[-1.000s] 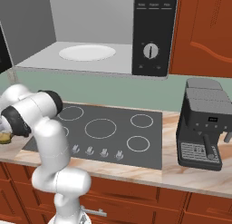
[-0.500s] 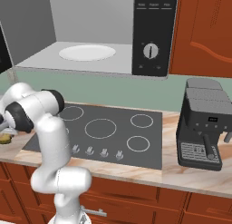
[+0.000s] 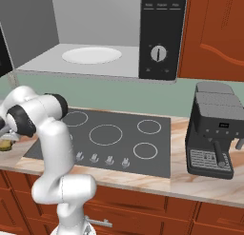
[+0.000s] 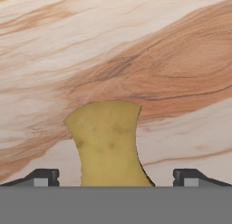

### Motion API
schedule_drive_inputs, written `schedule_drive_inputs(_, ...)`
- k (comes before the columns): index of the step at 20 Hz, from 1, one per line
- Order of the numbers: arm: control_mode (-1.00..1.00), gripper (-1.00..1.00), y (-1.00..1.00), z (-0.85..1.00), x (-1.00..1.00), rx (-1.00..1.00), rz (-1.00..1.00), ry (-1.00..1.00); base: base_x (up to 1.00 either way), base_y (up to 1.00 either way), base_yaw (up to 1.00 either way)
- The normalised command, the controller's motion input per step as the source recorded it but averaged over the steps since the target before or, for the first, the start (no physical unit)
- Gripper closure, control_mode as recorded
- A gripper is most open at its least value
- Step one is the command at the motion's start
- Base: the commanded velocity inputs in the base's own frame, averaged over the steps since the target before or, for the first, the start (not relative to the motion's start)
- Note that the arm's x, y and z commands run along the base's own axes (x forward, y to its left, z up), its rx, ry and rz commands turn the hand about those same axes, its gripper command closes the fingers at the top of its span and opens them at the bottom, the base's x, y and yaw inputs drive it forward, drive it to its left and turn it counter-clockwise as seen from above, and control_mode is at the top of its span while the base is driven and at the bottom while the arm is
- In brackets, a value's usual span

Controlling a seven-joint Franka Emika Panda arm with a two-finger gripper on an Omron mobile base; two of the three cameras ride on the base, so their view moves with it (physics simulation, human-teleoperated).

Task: Place the sponge inside the microwave to prepare for sanitizing.

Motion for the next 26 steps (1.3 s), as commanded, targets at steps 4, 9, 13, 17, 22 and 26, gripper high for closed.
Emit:
schedule_drive_inputs(4,-1.0,-1.0,0.0,-0.21,0.04,0.0,0.02,0.03,0.0,0.0,0.0)
schedule_drive_inputs(9,-1.0,-1.0,0.0,-0.33,0.04,0.0,0.03,0.01,0.0,0.0,0.0)
schedule_drive_inputs(13,-1.0,-1.0,0.0,-0.25,0.08,0.0,0.03,0.0,0.0,0.0,0.0)
schedule_drive_inputs(17,-1.0,-1.0,0.0,-0.12,0.07,0.0,0.04,0.0,0.0,0.0,0.0)
schedule_drive_inputs(22,-1.0,1.0,0.0,-0.03,0.02,0.0,0.01,0.0,0.0,0.0,0.0)
schedule_drive_inputs(26,-1.0,1.0,0.0,0.0,0.0,0.0,0.0,0.0,0.0,0.0,0.0)
